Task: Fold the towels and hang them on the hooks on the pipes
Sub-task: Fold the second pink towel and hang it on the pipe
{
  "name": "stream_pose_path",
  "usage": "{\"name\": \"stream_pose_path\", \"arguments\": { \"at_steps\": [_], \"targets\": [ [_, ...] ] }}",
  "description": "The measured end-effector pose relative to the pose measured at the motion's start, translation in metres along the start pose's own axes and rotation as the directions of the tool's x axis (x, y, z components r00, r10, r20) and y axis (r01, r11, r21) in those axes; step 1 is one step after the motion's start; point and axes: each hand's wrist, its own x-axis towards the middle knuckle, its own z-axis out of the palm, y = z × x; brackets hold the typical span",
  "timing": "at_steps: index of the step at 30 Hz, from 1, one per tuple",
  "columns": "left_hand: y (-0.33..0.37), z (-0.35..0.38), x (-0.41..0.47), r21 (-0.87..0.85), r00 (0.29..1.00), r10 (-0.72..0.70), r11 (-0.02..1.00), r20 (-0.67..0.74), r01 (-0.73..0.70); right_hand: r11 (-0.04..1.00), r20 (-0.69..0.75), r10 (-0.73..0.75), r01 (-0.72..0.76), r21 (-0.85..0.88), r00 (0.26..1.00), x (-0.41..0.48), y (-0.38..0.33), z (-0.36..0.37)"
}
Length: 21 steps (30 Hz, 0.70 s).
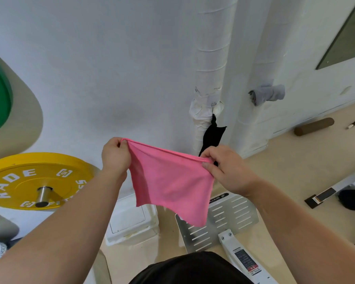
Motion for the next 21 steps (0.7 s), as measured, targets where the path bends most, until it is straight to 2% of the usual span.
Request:
{"name": "stream_pose_path", "arguments": {
  "at_steps": [3, 7, 10, 11, 14, 15, 17, 19, 21],
  "targets": [
    [0.0, 0.004, -0.002, -0.013, 0.999, -0.003, 1.0, 0.035, 0.004, 0.999, 0.015, 0.023, -0.022, -0.024, 1.0, -0.001, 0.007, 0.002],
    [0.003, 0.004, -0.001, -0.045, 0.999, 0.002, 0.999, 0.041, 0.0, 0.987, 0.13, -0.076, 0.093, -0.132, 0.989, -0.003, 0.015, 0.002],
    [0.005, 0.004, 0.002, -0.053, 0.999, 0.026, 0.998, 0.032, -0.024, 0.993, 0.225, 0.019, 0.008, -0.118, 0.974, -0.008, 0.021, 0.002],
    [0.005, 0.004, 0.002, -0.051, 0.999, 0.031, 0.998, 0.027, -0.03, 0.995, 0.224, 0.046, -0.026, -0.092, 0.973, -0.009, 0.022, 0.002],
    [0.002, 0.0, 0.002, -0.028, 0.998, 0.038, 0.999, 0.045, -0.037, 0.994, 0.088, 0.103, -0.099, -0.053, 0.991, -0.01, 0.022, 0.0],
    [0.0, -0.002, 0.003, -0.032, 0.998, 0.033, 0.999, 0.053, -0.032, 0.993, 0.039, 0.122, -0.122, -0.007, 0.992, -0.01, 0.021, -0.002],
    [-0.005, -0.006, 0.002, -0.063, 0.997, 0.009, 0.998, 0.072, -0.004, 0.962, -0.033, 0.195, -0.184, 0.201, 0.98, -0.008, 0.017, -0.008],
    [-0.008, -0.01, -0.001, -0.104, 0.993, -0.015, 0.994, 0.115, 0.027, 0.872, -0.083, 0.303, -0.241, 0.425, 0.949, -0.005, 0.012, -0.015],
    [-0.008, -0.014, -0.005, -0.131, 0.982, -0.027, 0.99, 0.185, 0.052, 0.796, -0.156, 0.375, -0.231, 0.56, 0.914, 0.0, 0.01, -0.02]
  ]
}}
